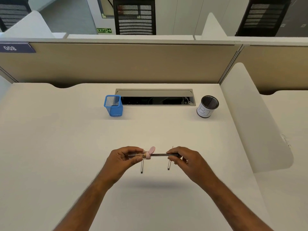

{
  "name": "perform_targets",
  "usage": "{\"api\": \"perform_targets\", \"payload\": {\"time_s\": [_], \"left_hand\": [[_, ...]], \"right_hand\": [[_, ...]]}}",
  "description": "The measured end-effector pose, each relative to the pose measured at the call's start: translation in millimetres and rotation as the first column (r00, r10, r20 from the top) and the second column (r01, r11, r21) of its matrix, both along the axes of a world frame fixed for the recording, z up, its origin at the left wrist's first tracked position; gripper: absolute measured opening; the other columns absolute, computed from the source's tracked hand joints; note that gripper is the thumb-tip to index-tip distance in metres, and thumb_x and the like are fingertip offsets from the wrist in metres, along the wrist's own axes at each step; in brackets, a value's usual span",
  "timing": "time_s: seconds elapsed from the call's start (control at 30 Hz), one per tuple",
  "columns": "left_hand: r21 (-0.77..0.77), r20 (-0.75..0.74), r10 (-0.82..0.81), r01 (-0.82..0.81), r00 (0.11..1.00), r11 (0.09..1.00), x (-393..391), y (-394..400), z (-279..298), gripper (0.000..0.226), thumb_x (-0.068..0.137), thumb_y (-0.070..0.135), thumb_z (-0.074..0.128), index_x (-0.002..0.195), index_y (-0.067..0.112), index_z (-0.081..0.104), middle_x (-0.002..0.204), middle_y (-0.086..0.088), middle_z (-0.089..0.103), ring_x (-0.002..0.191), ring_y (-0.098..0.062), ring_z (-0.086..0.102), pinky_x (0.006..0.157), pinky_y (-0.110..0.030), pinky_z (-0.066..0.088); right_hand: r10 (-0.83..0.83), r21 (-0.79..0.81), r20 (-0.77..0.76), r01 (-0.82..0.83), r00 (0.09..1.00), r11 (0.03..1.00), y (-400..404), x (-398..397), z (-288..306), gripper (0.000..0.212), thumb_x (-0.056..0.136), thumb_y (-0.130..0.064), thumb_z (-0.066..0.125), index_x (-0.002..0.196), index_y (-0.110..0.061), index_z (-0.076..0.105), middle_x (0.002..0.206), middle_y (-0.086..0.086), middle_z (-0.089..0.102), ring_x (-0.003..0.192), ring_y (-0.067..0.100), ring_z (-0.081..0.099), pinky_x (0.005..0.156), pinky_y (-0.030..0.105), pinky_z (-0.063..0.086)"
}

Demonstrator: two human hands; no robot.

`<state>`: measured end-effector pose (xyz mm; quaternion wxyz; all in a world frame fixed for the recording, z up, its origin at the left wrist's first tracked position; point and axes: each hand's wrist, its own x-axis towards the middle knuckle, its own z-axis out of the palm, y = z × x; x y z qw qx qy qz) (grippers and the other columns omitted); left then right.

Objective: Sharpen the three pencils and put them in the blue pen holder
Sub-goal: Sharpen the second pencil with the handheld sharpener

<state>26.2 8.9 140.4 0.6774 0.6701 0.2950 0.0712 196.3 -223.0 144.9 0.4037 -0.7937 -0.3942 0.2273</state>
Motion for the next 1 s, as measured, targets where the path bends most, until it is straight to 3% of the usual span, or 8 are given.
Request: {"api": "perform_targets", "payload": {"time_s": [0.1, 0.27, 0.37, 0.53, 0.6, 0.7, 0.83, 1.0], "left_hand": [[-0.006, -0.005, 0.009, -0.009, 1.000, 1.000, -1.2, 0.6, 0.5, 0.023, 0.090, 0.004, 0.083, 0.108, 0.018, 0.084, 0.107, 0.001, 0.087, 0.105, -0.013, 0.082, 0.088, -0.019, 0.063], [-0.010, -0.005, -0.048, 0.048, 0.999, 0.999, -3.7, -0.3, 1.0, 0.025, 0.090, -0.004, 0.081, 0.108, 0.013, 0.084, 0.109, -0.001, 0.087, 0.106, -0.013, 0.082, 0.088, -0.018, 0.061], [0.004, -0.006, -0.045, 0.045, 0.999, 0.999, -3.2, 0.5, 0.8, 0.024, 0.090, -0.003, 0.081, 0.108, 0.013, 0.084, 0.109, 0.000, 0.087, 0.105, -0.013, 0.082, 0.088, -0.018, 0.062], [0.012, -0.002, -0.010, 0.010, 1.000, 1.000, -3.6, 1.2, 0.6, 0.024, 0.090, -0.002, 0.081, 0.109, 0.013, 0.084, 0.107, 0.001, 0.087, 0.104, -0.013, 0.082, 0.086, -0.016, 0.062], [0.007, 0.002, 0.000, 0.000, 1.000, 1.000, -4.2, 1.0, -0.6, 0.024, 0.090, -0.001, 0.082, 0.109, 0.014, 0.083, 0.108, 0.000, 0.087, 0.106, -0.014, 0.082, 0.088, -0.018, 0.062], [-0.004, 0.010, 0.007, -0.007, 1.000, 1.000, -4.7, -0.2, -0.6, 0.024, 0.090, 0.000, 0.082, 0.110, 0.014, 0.083, 0.109, -0.002, 0.087, 0.107, -0.015, 0.082, 0.089, -0.019, 0.062], [-0.002, -0.002, -0.004, 0.004, 1.000, 1.000, -3.6, -1.6, 1.0, 0.023, 0.090, 0.002, 0.083, 0.109, 0.015, 0.084, 0.108, 0.000, 0.087, 0.106, -0.015, 0.082, 0.088, -0.019, 0.063], [-0.005, -0.024, -0.014, 0.014, 1.000, 1.000, -3.5, -0.6, -0.5, 0.021, 0.090, 0.006, 0.084, 0.108, 0.018, 0.085, 0.109, 0.000, 0.087, 0.109, -0.017, 0.081, 0.093, -0.025, 0.063]], "right_hand": [[0.022, -0.009, 0.034, -0.022, 0.999, 1.000, 1.0, -1.6, -0.8, 0.009, 0.104, -0.027, 0.066, 0.104, -0.029, 0.075, 0.083, -0.017, 0.071, 0.080, 0.007, 0.070, 0.069, 0.016, 0.048], [-0.038, -0.074, -0.307, 0.016, 0.951, 0.997, 7.0, -1.3, 1.3, 0.039, 0.111, -0.031, 0.053, 0.080, -0.015, 0.071, 0.047, 0.003, 0.057, 0.046, 0.014, 0.054, 0.065, 0.020, 0.046], [-0.018, -0.057, -0.351, -0.002, 0.936, 0.998, 8.5, -1.4, 5.2, 0.041, 0.112, -0.033, 0.051, 0.081, -0.017, 0.073, 0.050, 0.011, 0.060, 0.047, 0.015, 0.055, 0.067, 0.020, 0.048], [0.029, -0.079, -0.262, -0.051, 0.965, 0.996, 2.4, 1.8, 2.3, 0.020, 0.104, -0.044, 0.061, 0.124, -0.042, 0.065, 0.091, -0.010, 0.069, 0.065, 0.007, 0.066, 0.073, 0.028, 0.054], [0.004, -0.067, -0.217, -0.019, 0.976, 0.998, 1.8, 0.4, 3.5, 0.021, 0.101, -0.038, 0.069, 0.121, -0.043, 0.061, 0.098, -0.015, 0.065, 0.074, 0.008, 0.069, 0.074, 0.028, 0.057], [-0.004, -0.018, -0.060, 0.003, 0.998, 1.000, -0.3, -2.8, 1.8, 0.012, 0.101, -0.028, 0.071, 0.109, -0.035, 0.067, 0.101, -0.019, 0.068, 0.086, 0.012, 0.068, 0.075, 0.034, 0.057], [-0.003, -0.010, 0.068, 0.004, 0.998, 1.000, -2.5, -2.2, -3.5, 0.011, 0.101, -0.029, 0.071, 0.111, -0.031, 0.074, 0.099, -0.025, 0.070, 0.091, 0.008, 0.069, 0.073, 0.019, 0.049], [-0.028, -0.008, -0.176, 0.027, 0.984, 1.000, 3.7, 1.0, 1.2, 0.016, 0.104, -0.024, 0.066, 0.093, -0.024, 0.076, 0.066, -0.006, 0.066, 0.057, 0.010, 0.064, 0.064, 0.025, 0.051]]}}
